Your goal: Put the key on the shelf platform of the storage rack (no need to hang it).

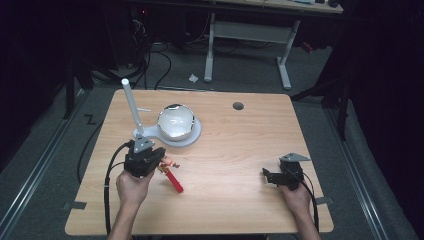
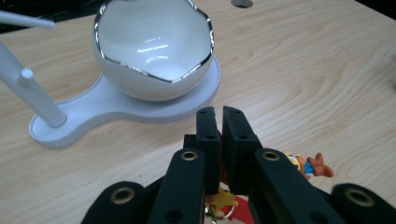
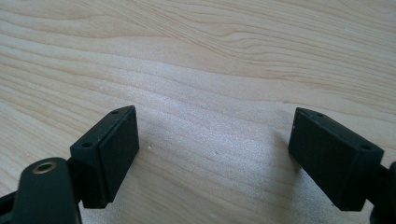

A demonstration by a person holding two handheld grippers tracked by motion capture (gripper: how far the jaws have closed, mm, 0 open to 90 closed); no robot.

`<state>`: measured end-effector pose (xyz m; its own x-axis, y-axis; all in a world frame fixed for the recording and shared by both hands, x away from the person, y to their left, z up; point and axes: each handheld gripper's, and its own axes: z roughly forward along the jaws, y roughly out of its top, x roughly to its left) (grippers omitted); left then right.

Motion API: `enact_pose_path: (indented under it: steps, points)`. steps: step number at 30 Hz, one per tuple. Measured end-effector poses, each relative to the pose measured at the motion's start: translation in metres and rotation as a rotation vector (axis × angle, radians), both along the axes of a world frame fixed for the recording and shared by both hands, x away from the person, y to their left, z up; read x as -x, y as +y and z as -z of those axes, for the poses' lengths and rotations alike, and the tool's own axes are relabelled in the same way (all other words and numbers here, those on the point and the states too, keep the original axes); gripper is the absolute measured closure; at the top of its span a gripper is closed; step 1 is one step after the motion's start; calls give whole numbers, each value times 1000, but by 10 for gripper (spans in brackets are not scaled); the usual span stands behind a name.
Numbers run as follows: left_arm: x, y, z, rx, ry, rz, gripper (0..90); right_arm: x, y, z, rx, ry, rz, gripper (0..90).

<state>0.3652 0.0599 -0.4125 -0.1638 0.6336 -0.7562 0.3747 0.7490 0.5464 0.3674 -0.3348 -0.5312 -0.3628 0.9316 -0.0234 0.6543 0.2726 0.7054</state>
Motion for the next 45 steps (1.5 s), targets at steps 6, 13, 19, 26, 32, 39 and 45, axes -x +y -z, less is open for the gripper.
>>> enact_pose_path:
  steps: [6, 13, 19, 26, 32, 39, 45]
  points:
    - [-6, 0, -17, 10, -9, 15, 862, 0, 0, 0, 1, -1, -1, 160]
    - [-14, 3, -33, 37, -12, 36, 862, 0, 0, 0, 0, 0, 0, 161]
    - [-22, 0, -43, 47, -9, 49, 862, 0, 0, 0, 1, 0, -1, 160]
    - [-32, -4, -58, 92, -63, 35, 862, 0, 0, 0, 1, 0, -1, 161]
    - [-37, -9, -73, 120, -41, 65, 862, 0, 0, 0, 1, 0, -2, 161]
    - [-50, -13, -85, 86, -74, 60, 862, 0, 0, 0, 1, -1, -2, 162]
    - [-57, -19, -97, 56, -99, 83, 862, 0, 0, 0, 1, -1, -3, 162]
